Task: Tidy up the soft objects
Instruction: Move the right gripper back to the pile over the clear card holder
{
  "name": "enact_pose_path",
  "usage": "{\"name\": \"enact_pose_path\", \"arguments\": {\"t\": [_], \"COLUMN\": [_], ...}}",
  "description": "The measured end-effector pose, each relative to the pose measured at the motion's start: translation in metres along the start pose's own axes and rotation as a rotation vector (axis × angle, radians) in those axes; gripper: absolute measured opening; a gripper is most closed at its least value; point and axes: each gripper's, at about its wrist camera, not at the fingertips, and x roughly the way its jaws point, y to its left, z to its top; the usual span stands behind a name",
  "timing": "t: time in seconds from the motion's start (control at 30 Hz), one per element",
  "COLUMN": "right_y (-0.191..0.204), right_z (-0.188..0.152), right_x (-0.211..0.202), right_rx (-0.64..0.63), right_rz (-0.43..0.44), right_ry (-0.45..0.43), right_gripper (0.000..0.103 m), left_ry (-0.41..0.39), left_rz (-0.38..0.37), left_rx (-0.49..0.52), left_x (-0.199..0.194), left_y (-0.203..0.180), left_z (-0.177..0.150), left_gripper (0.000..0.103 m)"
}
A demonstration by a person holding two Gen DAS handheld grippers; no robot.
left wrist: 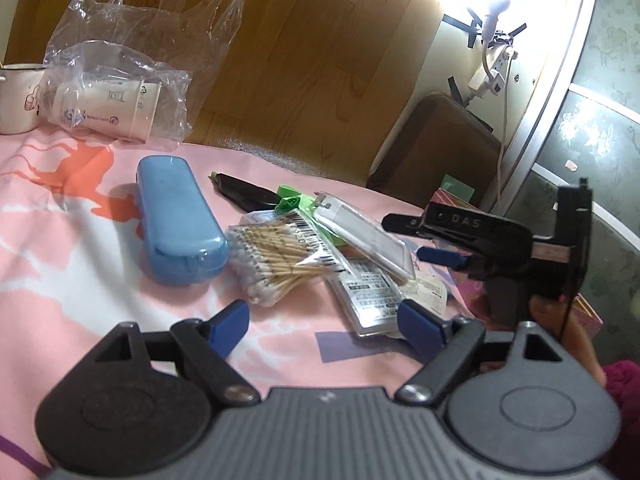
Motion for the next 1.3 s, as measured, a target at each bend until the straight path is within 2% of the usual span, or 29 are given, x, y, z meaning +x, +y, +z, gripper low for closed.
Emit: {"name": "enact_pose_path", "arguments": {"t": [0.1,0.2,0.27,0.33,0.4,0.6,0.9,1.1,1.2,1.3], "right_y": [-0.005,-0.011,-0.011,-0.01,-0.008,0.009,0.016,0.016,0.025,0.032], "right_z": [0.0,0.002,0.001,0.0,-0.001,-0.007,-0.032,-0.063,-0.074,-0.077], "right_x": [0.007,0.006,0.003,-0.001,-0.006,-0.028,-0.108,-0.134,-0.138,-0.135], "right_rx": [0.043,0.083,0.096,0.092,0.079,0.007,-0.111,-0.224,-0.303,-0.328], "right_rz": [0.026,0.096,0.124,0.129,0.14,0.169,0.192,0.196,0.192,0.199], "right_ry": [0.046,0.063,0.082,0.07,0.048,-0.028,-0.124,-0.056,-0.053,-0.053], "right_gripper": [0.082,0.081,0.071,0.047,0.033,0.022,0.016,0.016,0.016,0.016], "left_ry": [-0.004,-0.006,-0.006,-0.007,-0.007,-0.007,-0.008,-0.008,-0.008,-0.01], "left_rz": [-0.012,-0.018,-0.018,-0.017,-0.014,-0.007,-0.005,-0.004,-0.004,0.001], "left_rx": [-0.015,-0.023,-0.027,-0.031,-0.034,-0.044,-0.062,-0.063,-0.062,-0.06], "left_x": [0.0,0.0,0.001,0.001,0.001,0.0,0.0,0.0,0.0,0.0], "left_y": [0.002,0.003,0.004,0.005,0.005,0.005,0.007,0.006,0.007,0.007], "left_z": [0.0,0.0,0.001,0.001,0.001,0.001,0.002,0.002,0.002,0.002], "left_gripper": [0.087,0.089,0.09,0.091,0.092,0.093,0.094,0.095,0.096,0.096]}}
